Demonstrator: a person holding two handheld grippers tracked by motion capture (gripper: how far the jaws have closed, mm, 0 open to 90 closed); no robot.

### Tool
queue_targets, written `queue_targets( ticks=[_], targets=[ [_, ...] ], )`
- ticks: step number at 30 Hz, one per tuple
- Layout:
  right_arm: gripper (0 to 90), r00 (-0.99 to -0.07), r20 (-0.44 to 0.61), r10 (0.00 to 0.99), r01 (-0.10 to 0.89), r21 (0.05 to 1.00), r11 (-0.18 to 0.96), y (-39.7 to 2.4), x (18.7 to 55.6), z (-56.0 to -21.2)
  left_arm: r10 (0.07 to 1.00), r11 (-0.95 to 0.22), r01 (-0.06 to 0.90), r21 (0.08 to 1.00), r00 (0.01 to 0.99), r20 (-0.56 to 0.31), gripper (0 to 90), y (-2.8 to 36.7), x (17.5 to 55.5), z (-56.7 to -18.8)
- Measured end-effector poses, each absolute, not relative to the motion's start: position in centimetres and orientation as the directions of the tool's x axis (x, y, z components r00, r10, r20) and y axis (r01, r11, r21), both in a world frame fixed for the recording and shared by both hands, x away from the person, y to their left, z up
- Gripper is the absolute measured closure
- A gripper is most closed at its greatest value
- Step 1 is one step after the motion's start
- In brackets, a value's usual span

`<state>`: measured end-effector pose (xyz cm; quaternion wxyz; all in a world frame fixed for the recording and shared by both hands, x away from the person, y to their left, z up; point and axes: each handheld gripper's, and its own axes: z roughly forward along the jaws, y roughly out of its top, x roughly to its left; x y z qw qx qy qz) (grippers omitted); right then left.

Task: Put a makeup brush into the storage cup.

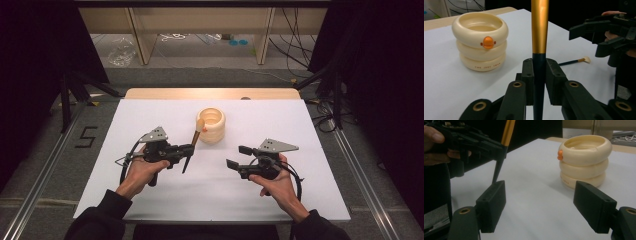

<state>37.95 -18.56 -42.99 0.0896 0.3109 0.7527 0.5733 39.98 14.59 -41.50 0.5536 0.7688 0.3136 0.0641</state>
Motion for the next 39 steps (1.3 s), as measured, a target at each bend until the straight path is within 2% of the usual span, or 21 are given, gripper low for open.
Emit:
queue_targets(
  ticks=[14,21,23,29,35,38,39],
  targets=[
    [32.0,-0.819,0.202,0.537,0.314,0.941,0.125,-16.2,39.2,-42.0,0.535,-0.166,0.381,0.909,0.809,-0.242,78.3,13.5,39.3,-41.5],
    [35.4,-0.817,0.248,0.521,0.345,0.934,0.097,-15.6,39.8,-41.6,0.527,-0.140,0.392,0.909,0.807,-0.267,78.3,12.9,39.1,-41.7],
    [36.0,-0.817,0.229,0.529,0.332,0.937,0.108,-15.6,39.9,-41.5,0.525,-0.126,0.399,0.908,0.804,-0.280,78.3,12.7,39.2,-41.8],
    [43.5,-0.825,0.256,0.504,0.335,0.939,0.072,-14.9,40.5,-41.0,0.521,-0.110,0.394,0.912,0.804,-0.285,78.3,12.4,39.0,-42.0],
    [47.4,-0.832,0.261,0.489,0.321,0.946,0.041,-14.3,41.0,-40.9,0.522,-0.094,0.384,0.919,0.805,-0.283,78.3,12.3,38.9,-41.9],
    [49.0,-0.830,0.292,0.476,0.349,0.937,0.033,-14.0,41.1,-40.8,0.517,-0.091,0.386,0.918,0.806,-0.287,78.3,12.2,38.8,-42.0],
    [50.6,-0.836,0.278,0.472,0.327,0.945,0.023,-13.9,41.3,-40.8,0.519,-0.094,0.386,0.918,0.806,-0.285,78.3,12.2,38.8,-42.0]
  ],
)
